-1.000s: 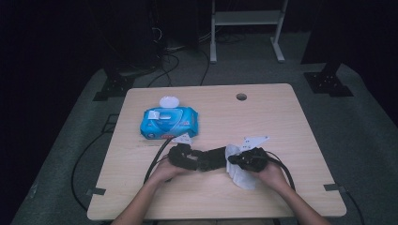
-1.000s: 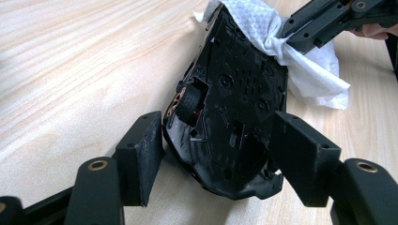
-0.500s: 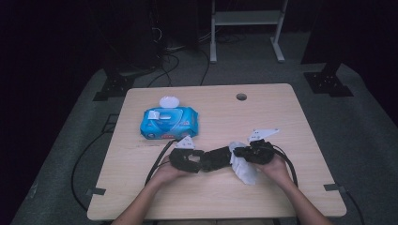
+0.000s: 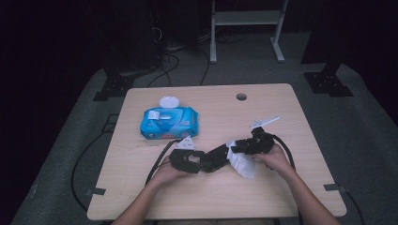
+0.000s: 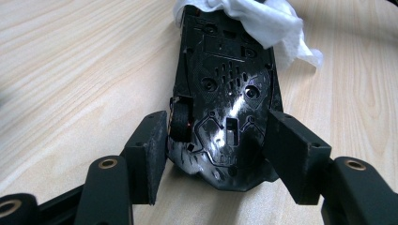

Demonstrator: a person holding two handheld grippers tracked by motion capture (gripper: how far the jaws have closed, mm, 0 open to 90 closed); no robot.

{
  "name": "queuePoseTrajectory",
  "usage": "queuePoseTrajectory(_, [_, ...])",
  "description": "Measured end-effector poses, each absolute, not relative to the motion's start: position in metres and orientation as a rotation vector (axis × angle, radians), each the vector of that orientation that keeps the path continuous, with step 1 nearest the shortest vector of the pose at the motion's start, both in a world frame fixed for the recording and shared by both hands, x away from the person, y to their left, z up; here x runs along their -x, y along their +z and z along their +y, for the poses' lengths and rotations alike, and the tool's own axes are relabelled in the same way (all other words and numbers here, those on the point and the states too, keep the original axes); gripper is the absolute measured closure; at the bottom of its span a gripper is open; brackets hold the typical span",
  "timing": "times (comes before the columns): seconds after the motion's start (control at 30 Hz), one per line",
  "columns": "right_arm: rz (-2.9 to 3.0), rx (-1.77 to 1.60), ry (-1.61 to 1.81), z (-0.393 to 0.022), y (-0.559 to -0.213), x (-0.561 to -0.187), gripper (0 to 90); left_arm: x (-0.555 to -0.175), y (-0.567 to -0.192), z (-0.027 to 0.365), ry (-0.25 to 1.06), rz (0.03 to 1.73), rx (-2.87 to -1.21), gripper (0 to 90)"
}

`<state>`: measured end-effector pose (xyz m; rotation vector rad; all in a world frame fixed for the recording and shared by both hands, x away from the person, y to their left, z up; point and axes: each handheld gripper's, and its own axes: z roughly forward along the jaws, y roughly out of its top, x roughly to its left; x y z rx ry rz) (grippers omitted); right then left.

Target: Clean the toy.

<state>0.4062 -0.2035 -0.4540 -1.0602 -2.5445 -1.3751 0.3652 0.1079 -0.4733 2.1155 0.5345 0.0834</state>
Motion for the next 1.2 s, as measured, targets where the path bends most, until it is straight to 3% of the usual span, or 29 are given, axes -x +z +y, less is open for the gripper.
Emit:
queuePoseTrajectory(0.37, [-2.46, 1.075, -1.307, -0.207, -0.461, -0.418, 44.4, -0.365, -0.473, 0.107, 0.081, 0.52, -2.113, 39.4])
queuePoseTrajectory(0.67, [-2.481, 1.047, -1.292, -0.204, -0.462, -0.417, 46.0, -0.364, -0.473, 0.105, 0.083, 0.523, -2.107, 37.9])
queuePoseTrajectory(0.97, [-2.569, 0.992, -1.306, -0.205, -0.461, -0.405, 46.6, -0.371, -0.474, 0.104, 0.031, 0.614, -2.116, 25.9])
queuePoseTrajectory(1.1, [-2.63, 0.943, -1.368, -0.207, -0.461, -0.393, 51.5, -0.372, -0.478, 0.102, -0.028, 0.608, -2.136, 26.5])
queuePoseTrajectory(1.2, [-2.667, 0.938, -1.382, -0.207, -0.459, -0.388, 53.2, -0.373, -0.478, 0.103, -0.061, 0.602, -2.13, 33.0])
